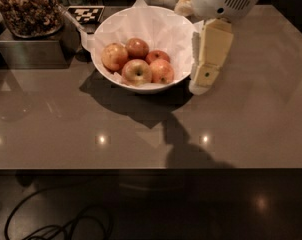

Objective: Pick apple from white bowl

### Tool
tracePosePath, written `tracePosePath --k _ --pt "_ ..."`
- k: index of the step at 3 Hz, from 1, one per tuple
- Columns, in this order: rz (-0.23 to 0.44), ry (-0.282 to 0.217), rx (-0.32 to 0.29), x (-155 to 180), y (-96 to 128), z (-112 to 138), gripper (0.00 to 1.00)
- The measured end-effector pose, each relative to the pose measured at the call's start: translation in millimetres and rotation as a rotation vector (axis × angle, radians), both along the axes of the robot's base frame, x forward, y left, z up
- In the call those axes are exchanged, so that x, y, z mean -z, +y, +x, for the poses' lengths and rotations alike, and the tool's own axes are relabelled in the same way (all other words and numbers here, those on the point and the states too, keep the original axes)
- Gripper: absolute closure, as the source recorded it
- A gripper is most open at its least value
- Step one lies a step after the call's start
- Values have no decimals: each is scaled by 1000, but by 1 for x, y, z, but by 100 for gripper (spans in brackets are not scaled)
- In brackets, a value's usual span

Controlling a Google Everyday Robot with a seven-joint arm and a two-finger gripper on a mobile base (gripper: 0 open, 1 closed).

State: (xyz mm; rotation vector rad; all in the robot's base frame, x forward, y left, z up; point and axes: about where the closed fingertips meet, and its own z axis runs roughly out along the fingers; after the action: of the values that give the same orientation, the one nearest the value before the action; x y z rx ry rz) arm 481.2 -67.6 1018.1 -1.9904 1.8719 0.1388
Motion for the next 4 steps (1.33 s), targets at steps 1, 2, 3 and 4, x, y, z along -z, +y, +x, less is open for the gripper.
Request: tracePosePath --k 1,2,3,4 --pt "70 -27 15 1 -2 14 0" --pt "160 -64 -1 -8 9 50 0" --pt "255 -79 -43 -19 32 85 0" --pt "312 -66 -93 -23 59 111 0"
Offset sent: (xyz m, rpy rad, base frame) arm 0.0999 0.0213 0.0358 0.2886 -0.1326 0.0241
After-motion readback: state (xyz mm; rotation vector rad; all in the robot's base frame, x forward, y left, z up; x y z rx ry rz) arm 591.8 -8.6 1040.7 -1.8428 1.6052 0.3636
